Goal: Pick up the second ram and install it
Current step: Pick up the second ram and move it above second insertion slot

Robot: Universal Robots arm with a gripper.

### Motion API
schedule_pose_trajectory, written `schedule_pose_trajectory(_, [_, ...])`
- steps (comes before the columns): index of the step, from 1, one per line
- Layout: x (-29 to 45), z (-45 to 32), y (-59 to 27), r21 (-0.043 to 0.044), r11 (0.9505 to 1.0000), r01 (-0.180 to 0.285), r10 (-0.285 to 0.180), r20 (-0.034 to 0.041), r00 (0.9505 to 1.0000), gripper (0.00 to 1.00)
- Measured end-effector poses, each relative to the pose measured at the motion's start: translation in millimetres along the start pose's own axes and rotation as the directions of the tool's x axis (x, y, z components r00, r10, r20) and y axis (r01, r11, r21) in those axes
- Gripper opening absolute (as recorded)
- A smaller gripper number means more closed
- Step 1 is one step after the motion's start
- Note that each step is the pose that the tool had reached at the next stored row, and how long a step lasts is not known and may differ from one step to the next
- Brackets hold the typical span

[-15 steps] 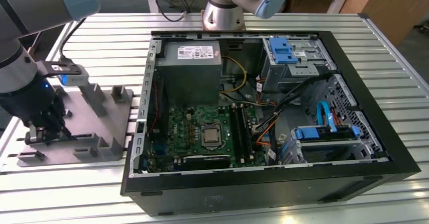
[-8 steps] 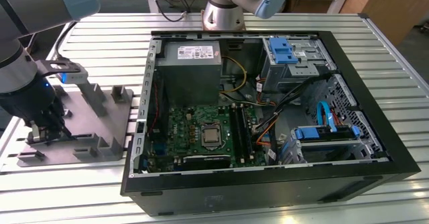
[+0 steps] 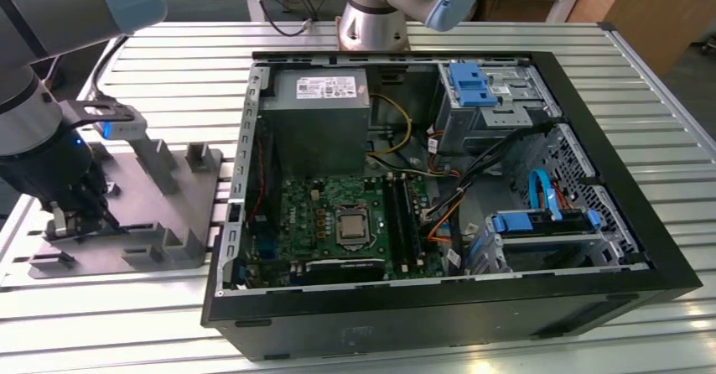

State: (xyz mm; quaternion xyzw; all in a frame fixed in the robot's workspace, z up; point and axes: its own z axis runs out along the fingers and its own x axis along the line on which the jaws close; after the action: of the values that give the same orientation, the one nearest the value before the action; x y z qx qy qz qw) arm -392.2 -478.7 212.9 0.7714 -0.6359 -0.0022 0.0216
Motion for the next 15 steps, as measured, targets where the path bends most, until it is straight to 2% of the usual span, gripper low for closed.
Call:
schedule_pose_trajectory(4, [0.0, 0.0, 0.2, 0.0005, 0.9989, -0.046, 0.046, 0.0124, 0.9989, 0.10])
schedule_pose_trajectory(8, [0.0, 0.2, 0.2, -0.0002, 0.9947, -0.103, 0.103, 0.0202, 0.9945, 0.10])
schedule_pose_trajectory(9, [0.0, 0.3, 0.4, 0.0000, 0.9936, -0.113, 0.113, 0.0242, 0.9933, 0.10])
schedule_pose_trajectory(11, [-0.2, 0.3, 1.2, 0.0005, 0.9920, -0.127, 0.126, 0.0378, 0.9912, 0.10])
schedule_pose_trajectory(15, [-0.3, 1.2, 1.4, -0.0007, 0.9846, -0.175, 0.175, 0.0418, 0.9837, 0.10])
